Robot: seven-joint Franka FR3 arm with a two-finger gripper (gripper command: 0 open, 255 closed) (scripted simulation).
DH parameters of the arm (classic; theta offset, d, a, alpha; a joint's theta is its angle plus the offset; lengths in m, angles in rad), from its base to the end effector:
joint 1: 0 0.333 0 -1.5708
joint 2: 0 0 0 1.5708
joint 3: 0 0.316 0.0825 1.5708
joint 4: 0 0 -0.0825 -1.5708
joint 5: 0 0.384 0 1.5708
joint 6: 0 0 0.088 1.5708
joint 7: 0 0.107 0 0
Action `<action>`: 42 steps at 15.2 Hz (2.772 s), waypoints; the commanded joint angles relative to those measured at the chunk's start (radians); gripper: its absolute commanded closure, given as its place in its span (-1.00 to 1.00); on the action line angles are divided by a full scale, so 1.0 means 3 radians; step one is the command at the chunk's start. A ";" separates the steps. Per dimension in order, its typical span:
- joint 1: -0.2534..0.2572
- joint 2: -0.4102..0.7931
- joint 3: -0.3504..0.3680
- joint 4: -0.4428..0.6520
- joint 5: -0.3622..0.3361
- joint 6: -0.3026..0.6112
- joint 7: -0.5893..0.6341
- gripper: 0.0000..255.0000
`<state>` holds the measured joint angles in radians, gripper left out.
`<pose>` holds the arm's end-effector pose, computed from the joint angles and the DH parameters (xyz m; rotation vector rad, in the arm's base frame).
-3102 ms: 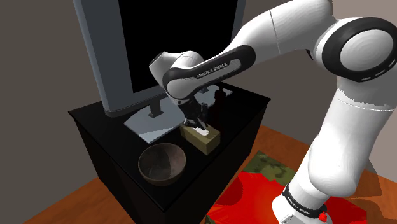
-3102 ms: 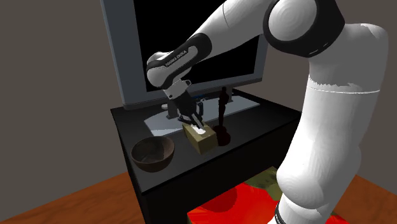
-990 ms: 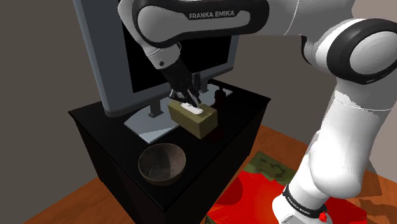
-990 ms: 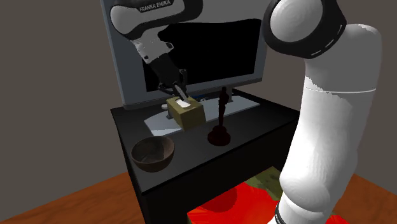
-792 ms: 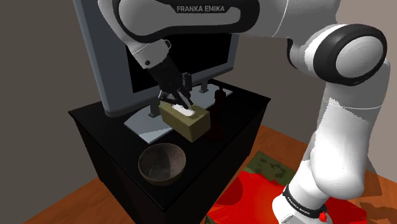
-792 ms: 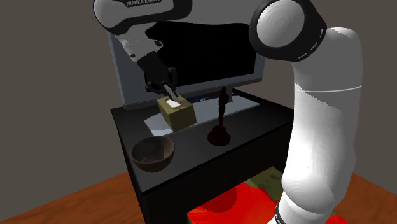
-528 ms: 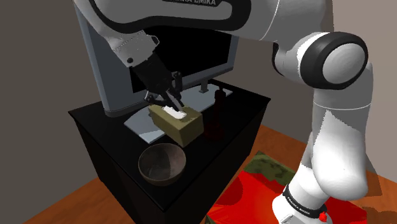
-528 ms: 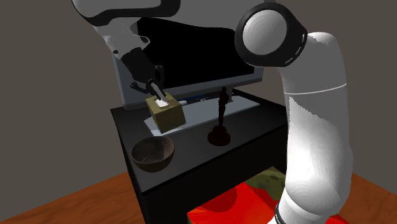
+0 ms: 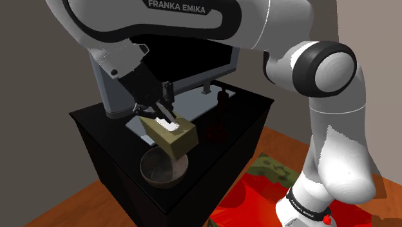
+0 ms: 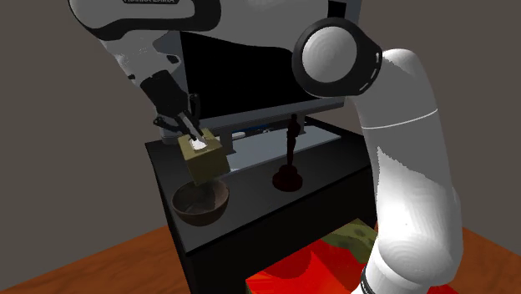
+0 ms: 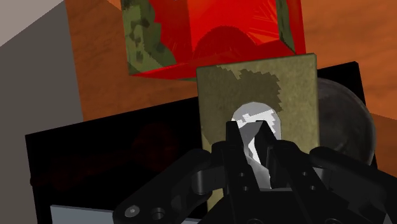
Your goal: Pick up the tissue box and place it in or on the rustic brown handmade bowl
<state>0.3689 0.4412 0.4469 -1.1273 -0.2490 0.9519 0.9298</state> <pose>0.4764 0.3644 0.5460 2.6194 -0.2376 -0.4550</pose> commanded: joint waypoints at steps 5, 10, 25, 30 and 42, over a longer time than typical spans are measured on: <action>-0.0075 -0.0098 0.0003 -0.0419 0.0053 0.0324 0.0028 1.00; -0.0117 -0.0136 0.0001 -0.0703 0.0074 0.0568 0.0048 1.00; -0.0156 -0.0145 -0.0004 -0.1026 0.0084 0.0878 0.0078 1.00; -0.0153 -0.0138 -0.0004 -0.1016 0.0083 0.0874 0.0079 -1.00; 0.0070 0.0275 -0.0020 -0.0037 -0.0048 0.0291 0.0092 -1.00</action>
<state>0.3899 0.5235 0.4409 -1.1391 -0.2633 1.0397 0.9575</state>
